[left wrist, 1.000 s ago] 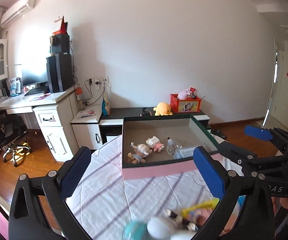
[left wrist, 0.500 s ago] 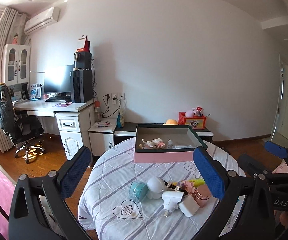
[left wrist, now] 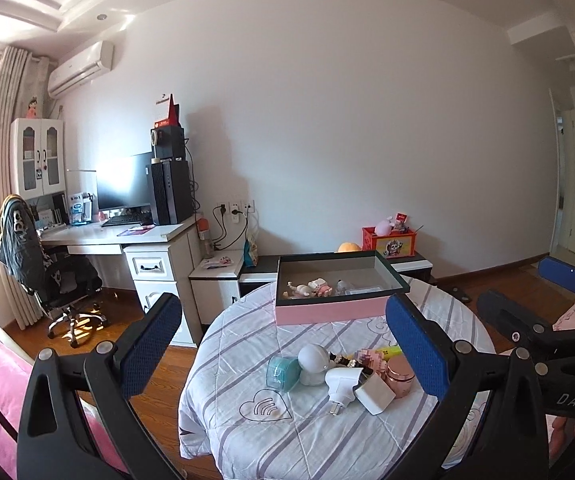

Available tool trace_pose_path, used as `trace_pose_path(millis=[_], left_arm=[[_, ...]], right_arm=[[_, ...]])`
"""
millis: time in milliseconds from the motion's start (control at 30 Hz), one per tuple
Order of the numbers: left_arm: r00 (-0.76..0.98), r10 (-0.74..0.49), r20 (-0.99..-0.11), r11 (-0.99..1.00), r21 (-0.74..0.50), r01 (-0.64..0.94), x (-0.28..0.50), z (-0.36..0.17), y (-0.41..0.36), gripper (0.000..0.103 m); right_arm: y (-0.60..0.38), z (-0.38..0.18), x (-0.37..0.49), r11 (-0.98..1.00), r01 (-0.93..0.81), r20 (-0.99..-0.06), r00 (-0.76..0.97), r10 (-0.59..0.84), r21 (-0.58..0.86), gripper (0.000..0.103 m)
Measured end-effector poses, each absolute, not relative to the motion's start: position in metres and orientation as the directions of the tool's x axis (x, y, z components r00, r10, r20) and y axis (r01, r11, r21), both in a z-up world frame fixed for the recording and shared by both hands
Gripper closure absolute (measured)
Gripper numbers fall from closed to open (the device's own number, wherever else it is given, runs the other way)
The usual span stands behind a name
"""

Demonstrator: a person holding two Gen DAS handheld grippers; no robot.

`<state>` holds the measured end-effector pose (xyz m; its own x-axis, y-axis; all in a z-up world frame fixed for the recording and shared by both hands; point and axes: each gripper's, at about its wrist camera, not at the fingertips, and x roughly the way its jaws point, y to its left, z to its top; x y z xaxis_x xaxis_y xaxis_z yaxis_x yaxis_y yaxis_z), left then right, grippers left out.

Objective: Organize rigid objects
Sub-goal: 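Withdraw both grippers from the pink box back over the bed, then grasp the teal clear container with the left gripper while the right grasps the blue highlighter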

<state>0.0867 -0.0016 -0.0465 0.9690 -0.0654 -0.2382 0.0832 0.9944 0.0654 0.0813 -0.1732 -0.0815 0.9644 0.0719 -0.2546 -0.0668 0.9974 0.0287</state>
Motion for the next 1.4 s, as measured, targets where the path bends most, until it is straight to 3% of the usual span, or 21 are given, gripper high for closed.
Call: trace_pose_path(millis=[1000,1400], left_arm=[[0.965,-0.053,-0.257,0.995,0.072,0.074,0.085,-0.050,-0.003,0.000],[0.928,-0.080,-0.363,0.992,0.062,0.110,0.115,-0.085,-0.002,0.000]], right_arm=[[-0.175,-0.085,0.083,0.997,-0.067,-0.288,0.955,0.072,0.025,0.000],[-0.175,-0.117,0.110,0.997,-0.069,-0.387,0.919,0.072,0.020,0.000]])
